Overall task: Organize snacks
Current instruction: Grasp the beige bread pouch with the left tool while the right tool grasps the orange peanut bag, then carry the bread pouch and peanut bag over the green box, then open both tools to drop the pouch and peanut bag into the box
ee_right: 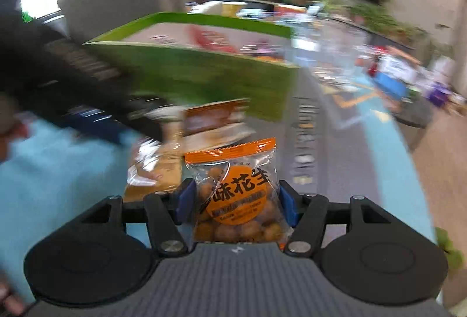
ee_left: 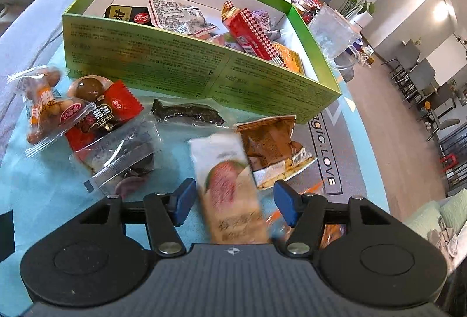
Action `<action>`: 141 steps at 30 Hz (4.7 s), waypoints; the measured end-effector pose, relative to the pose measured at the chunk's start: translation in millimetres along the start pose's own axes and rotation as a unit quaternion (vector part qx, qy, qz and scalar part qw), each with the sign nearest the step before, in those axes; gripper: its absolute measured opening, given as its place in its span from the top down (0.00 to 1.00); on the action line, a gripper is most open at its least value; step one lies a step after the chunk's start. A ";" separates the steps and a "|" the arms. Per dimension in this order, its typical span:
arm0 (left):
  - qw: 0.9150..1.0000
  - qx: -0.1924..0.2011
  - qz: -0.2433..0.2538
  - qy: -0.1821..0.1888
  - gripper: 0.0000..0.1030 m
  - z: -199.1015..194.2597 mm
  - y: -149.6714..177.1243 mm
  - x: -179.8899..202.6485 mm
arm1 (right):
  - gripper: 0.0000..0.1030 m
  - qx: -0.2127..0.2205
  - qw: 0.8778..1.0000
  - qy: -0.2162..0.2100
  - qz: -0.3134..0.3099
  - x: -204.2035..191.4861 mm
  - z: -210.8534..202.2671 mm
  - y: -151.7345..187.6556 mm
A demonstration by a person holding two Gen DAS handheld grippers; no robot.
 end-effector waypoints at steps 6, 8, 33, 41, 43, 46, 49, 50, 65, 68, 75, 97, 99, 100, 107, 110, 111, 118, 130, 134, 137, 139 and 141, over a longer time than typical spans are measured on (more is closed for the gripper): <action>1.000 -0.009 0.022 -0.020 0.45 1.3 1.4 5.8 | 0.44 0.012 0.999 0.030 -0.012 5.0 -8.6 0.2; 0.999 -0.012 0.030 -0.027 0.44 1.7 2.5 7.9 | 0.44 0.018 0.997 0.068 -0.004 22.2 -6.8 -2.2; 0.976 0.016 0.193 -0.095 0.58 -0.4 24.6 41.2 | 0.44 0.026 0.990 0.094 0.103 72.4 -5.3 -6.0; 0.971 0.071 0.205 -0.104 0.58 -32.4 7.9 45.3 | 0.44 0.047 0.990 0.087 0.101 67.2 -10.0 -22.3; 0.969 0.086 0.203 -0.110 0.58 -39.2 -0.3 43.1 | 0.44 0.058 0.990 0.083 0.099 65.0 -12.5 -29.7; 0.968 0.105 0.198 -0.115 0.58 -46.8 -13.0 41.2 | 0.44 0.076 0.990 0.077 0.096 59.5 -16.3 -43.8; 0.966 0.124 0.194 -0.118 0.58 -54.4 -26.0 37.2 | 0.44 0.089 0.989 0.072 0.090 53.1 -18.1 -56.3; 0.965 0.130 0.192 -0.120 0.58 -56.5 -31.0 35.0 | 0.44 0.093 0.989 0.069 0.089 51.6 -18.3 -59.5; 0.958 0.195 0.134 -0.162 0.58 -80.9 -116.8 -29.1 | 0.44 0.140 0.986 0.015 0.087 23.6 -5.4 -131.8; 0.959 0.194 0.115 -0.170 0.58 -72.0 -120.2 -38.3 | 0.44 0.132 0.987 0.010 0.091 20.2 5.9 -138.3; 0.963 0.188 0.098 -0.167 0.58 -51.2 -127.5 -48.5 | 0.44 0.120 0.988 0.008 0.094 13.4 25.3 -151.5; 0.971 0.144 0.071 -0.178 0.47 1.4 -146.7 -88.4 | 0.43 0.076 0.989 0.020 0.125 15.8 88.9 -170.6; 0.970 0.145 0.077 -0.179 0.47 0.8 -144.8 -86.3 | 0.43 0.083 0.988 0.023 0.130 14.8 87.2 -169.7; 0.970 0.146 0.080 -0.180 0.46 -0.4 -144.4 -85.7 | 0.43 0.090 0.987 0.025 0.129 13.8 86.0 -169.8; 0.966 0.161 0.077 -0.186 0.45 -18.4 -142.1 -86.8 | 0.43 0.112 0.989 0.036 0.093 7.2 69.8 -168.9; 0.962 0.174 0.071 -0.197 0.45 -31.8 -140.1 -90.7 | 0.43 0.184 0.979 0.020 0.091 7.3 42.1 -174.1; 0.961 0.179 0.065 -0.201 0.45 -38.2 -138.8 -93.0 | 0.43 0.229 0.970 0.010 0.086 7.0 25.7 -176.0; 0.956 0.202 0.038 -0.209 0.42 -68.4 -125.2 -98.7 | 0.43 0.400 0.907 0.040 0.122 38.2 -58.8 -172.5; 0.956 0.197 0.029 -0.215 0.42 -91.3 -85.9 -102.8 | 0.43 0.289 0.946 0.045 0.142 72.3 -53.5 -130.7; 0.957 0.200 0.037 -0.209 0.42 -97.2 -74.1 -98.1 | 0.43 0.235 0.960 0.014 0.152 56.2 -37.4 -117.5; 0.960 0.193 0.055 -0.195 0.42 -95.6 -63.1 -90.5 | 0.43 0.246 0.960 0.007 0.137 39.0 -37.7 -110.8; 0.963 0.184 0.069 -0.184 0.42 -92.6 -52.9 -84.6 | 0.43 0.252 0.960 0.014 0.117 32.2 -36.6 -109.4; 0.967 0.172 0.089 -0.163 0.42 -87.9 -42.3 -76.4 | 0.43 0.247 0.964 0.015 0.093 28.9 -35.4 -102.2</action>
Point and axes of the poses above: each gripper's, at about its wrist camera, not at the fingertips, and z roughly the way its jaws point, x to its right, y to its underside, the point moved 9 cm from there along z, roughly the way its jaws point, and after that the axes turned 13 degrees about z, right-handed, at the moved point
